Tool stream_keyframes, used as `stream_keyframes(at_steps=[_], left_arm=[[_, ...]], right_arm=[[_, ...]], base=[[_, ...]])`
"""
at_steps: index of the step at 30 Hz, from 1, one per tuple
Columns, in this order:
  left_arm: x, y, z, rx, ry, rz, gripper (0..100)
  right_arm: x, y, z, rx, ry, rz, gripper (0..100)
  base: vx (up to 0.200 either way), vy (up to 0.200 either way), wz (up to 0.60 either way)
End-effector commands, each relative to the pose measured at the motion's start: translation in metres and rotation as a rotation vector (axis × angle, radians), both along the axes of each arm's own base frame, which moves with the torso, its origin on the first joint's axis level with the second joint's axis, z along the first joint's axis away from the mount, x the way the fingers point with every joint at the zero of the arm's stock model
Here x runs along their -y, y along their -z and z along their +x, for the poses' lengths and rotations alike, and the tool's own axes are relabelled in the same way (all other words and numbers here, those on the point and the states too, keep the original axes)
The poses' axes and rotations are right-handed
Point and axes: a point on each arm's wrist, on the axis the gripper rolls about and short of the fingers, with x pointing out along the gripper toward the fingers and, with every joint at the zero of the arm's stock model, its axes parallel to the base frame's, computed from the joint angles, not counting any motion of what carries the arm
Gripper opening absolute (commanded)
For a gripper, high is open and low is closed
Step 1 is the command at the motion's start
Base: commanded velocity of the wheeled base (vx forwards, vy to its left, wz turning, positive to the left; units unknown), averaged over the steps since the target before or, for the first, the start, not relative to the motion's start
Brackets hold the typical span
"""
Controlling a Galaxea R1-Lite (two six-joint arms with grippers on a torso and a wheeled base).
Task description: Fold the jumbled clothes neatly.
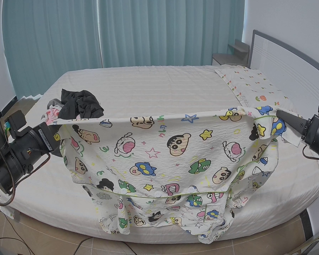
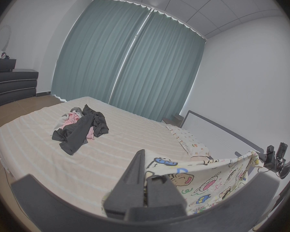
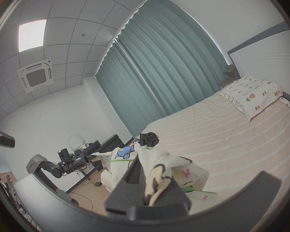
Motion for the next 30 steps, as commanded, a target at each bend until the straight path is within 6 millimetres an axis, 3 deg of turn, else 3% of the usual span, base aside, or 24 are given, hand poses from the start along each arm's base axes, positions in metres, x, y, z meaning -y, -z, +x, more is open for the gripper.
stream_keyframes(at_steps=[1,6,12,16,22,30], left_arm=[[0.005,0.008,0.024,-0.048,-0.009,0.011,0],[0.012,0.015,0.046,-0.083,-0.006,0.022,0],[0.022,0.037,0.079,-0.163,0.000,0.044,0],[0.033,0.062,0.108,-0.238,0.059,0.050,0],[0.048,0.083,0.154,-0.264,0.058,0.024,0],[0.064,0.129,0.206,-0.306,0.054,0.037,0]], right_arm=[[0.001,0.007,0.012,-0.027,0.013,-0.017,0],[0.000,0.012,0.024,-0.029,0.020,-0.017,0],[0.003,0.025,0.042,-0.048,0.046,-0.018,0],[0.006,0.042,0.059,-0.108,0.063,-0.027,0],[0.009,0.066,0.086,-0.135,0.090,-0.027,0],[0.009,0.111,0.130,-0.181,0.133,-0.030,0]], base=[[0.200,0.000,0.00],[0.200,0.000,0.00],[0.200,0.000,0.00],[0.000,0.000,0.00],[0.000,0.000,0.00],[0.000,0.000,0.00]])
